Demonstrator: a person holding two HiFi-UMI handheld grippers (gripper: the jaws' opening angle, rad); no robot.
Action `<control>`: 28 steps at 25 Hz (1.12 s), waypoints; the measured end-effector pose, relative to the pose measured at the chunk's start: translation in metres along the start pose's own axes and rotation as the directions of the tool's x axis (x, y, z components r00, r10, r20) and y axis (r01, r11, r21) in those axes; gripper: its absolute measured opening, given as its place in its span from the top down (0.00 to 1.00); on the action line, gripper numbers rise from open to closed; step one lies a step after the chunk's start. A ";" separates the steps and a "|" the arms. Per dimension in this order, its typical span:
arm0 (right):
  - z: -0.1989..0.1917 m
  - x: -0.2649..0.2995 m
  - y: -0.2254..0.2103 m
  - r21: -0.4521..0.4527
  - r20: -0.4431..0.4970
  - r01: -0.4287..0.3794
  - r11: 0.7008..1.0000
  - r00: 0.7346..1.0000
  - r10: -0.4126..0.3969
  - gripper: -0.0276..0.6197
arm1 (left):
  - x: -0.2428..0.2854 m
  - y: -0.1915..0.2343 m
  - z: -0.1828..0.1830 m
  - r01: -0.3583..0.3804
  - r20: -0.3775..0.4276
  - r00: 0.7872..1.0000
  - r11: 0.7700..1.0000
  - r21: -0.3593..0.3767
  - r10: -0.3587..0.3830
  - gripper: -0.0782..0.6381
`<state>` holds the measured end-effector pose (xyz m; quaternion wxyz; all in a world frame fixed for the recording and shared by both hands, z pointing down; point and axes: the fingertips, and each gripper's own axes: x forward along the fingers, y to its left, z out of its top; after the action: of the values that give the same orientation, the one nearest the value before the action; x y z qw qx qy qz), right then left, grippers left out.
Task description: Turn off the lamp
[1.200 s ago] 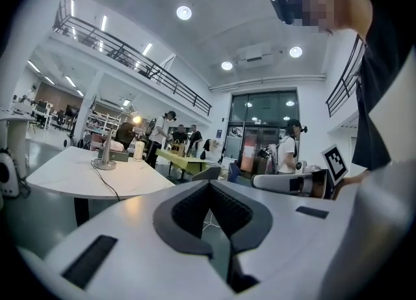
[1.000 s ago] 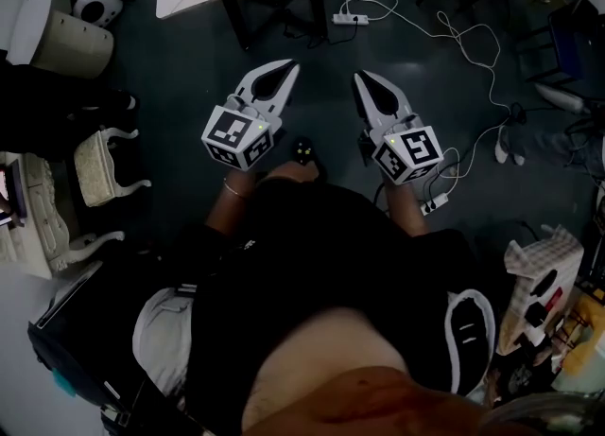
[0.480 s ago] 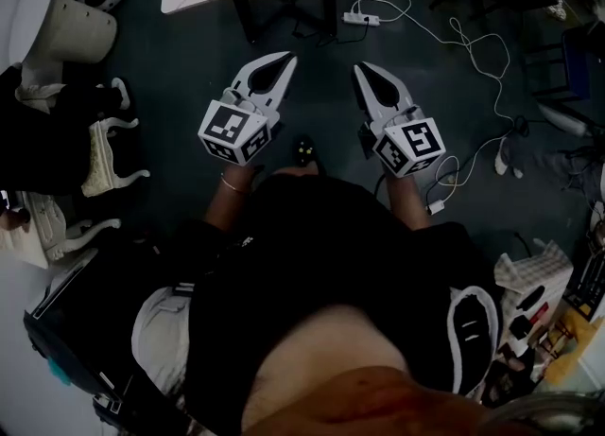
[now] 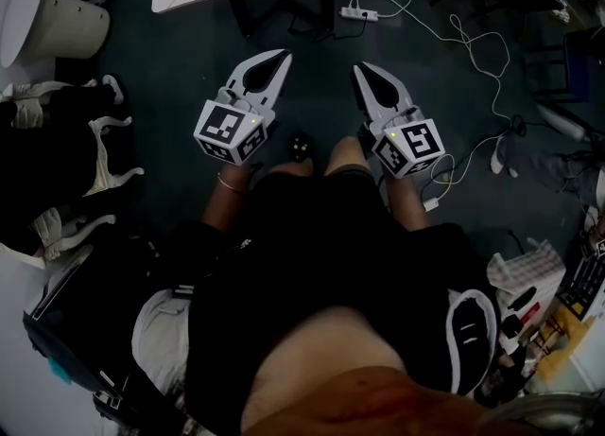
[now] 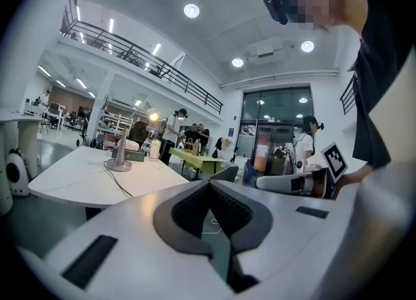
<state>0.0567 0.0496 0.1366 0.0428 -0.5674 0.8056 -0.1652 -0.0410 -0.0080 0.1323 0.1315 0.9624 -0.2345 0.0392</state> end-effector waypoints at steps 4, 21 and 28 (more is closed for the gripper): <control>-0.003 0.005 -0.020 0.014 -0.030 -0.010 1.000 1.000 0.010 0.96 | 0.010 0.009 -0.005 -0.046 0.000 0.999 0.999 -0.023 0.046 0.88; -0.028 0.085 -0.085 0.008 -0.187 -0.255 0.967 0.950 0.252 0.96 | 0.037 0.082 -0.047 -0.389 -0.006 0.920 0.911 -0.138 0.392 0.88; -0.045 0.114 -0.096 0.015 -0.187 -0.251 0.968 0.950 0.249 0.96 | 0.049 0.104 -0.069 -0.418 -0.022 0.908 0.898 -0.137 0.419 0.88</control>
<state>0.0916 -0.0757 0.2226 -0.0153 -0.4427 0.8721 -0.2076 -0.0464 -0.1000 0.2298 0.1856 0.8782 -0.4383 0.0460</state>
